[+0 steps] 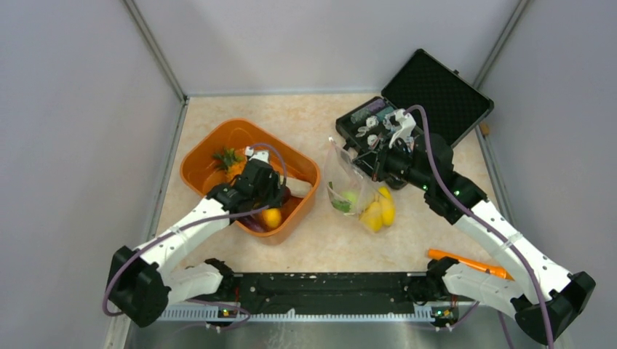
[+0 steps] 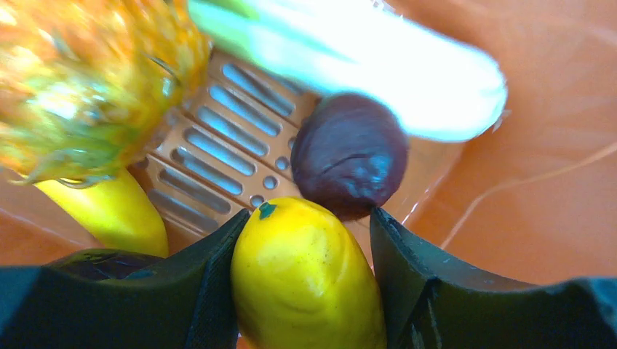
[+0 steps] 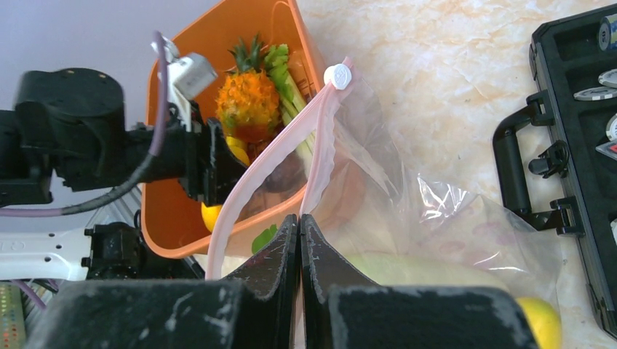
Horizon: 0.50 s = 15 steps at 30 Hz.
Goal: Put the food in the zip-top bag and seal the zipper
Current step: Pick up the fake fruit from the bin.
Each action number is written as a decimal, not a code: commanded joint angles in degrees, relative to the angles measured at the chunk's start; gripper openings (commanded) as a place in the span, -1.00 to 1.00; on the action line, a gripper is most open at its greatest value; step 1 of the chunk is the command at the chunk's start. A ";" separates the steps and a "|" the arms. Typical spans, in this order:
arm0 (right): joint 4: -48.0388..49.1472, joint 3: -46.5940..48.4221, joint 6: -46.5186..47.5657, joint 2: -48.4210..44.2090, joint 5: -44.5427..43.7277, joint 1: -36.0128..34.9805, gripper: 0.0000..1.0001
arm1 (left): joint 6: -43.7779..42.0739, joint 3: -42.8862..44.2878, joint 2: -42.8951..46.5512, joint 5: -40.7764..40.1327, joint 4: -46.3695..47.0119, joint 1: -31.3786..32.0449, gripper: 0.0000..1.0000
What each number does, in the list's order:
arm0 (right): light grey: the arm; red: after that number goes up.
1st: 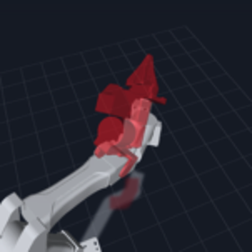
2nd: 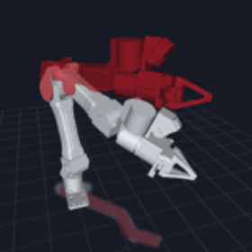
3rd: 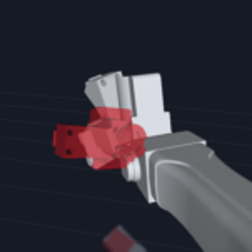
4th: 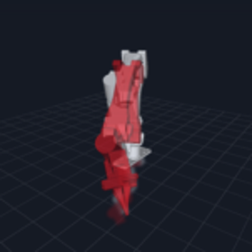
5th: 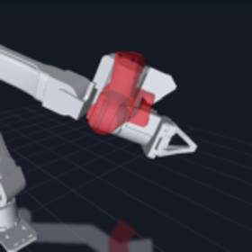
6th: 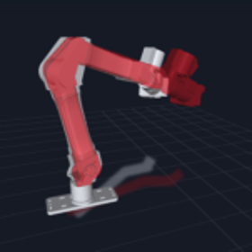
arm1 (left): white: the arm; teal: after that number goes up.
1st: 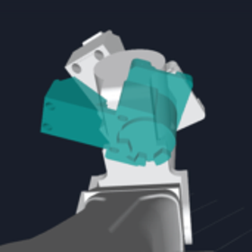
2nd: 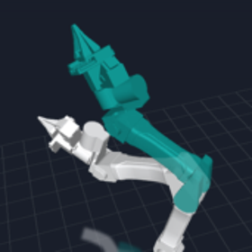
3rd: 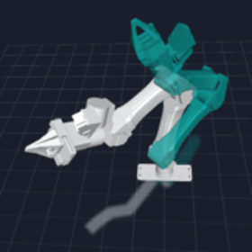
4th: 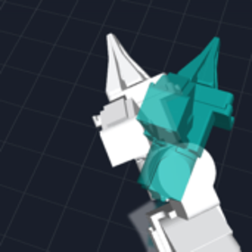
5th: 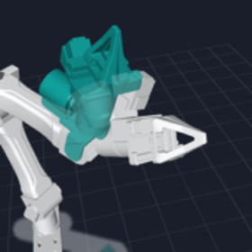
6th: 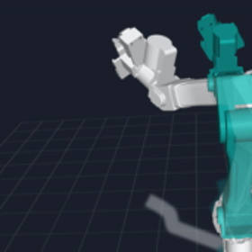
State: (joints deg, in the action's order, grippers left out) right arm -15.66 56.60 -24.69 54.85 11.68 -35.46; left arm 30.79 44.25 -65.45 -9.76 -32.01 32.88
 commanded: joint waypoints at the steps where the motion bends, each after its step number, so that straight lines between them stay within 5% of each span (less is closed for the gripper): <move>1: 2.01 0.49 -0.86 -0.08 -0.03 0.22 -1.00 | 1.02 2.88 3.35 -3.28 4.19 0.10 -0.81; 15: 3.11 -0.64 -1.88 -0.09 0.27 0.22 -1.00 | 0.75 5.55 12.55 -7.27 3.60 -0.18 -0.81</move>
State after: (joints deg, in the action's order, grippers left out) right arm -15.27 56.27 -25.98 54.87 11.73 -35.46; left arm 31.62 47.18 -57.65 -13.76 -30.89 32.86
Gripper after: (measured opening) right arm 0.005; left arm 0.595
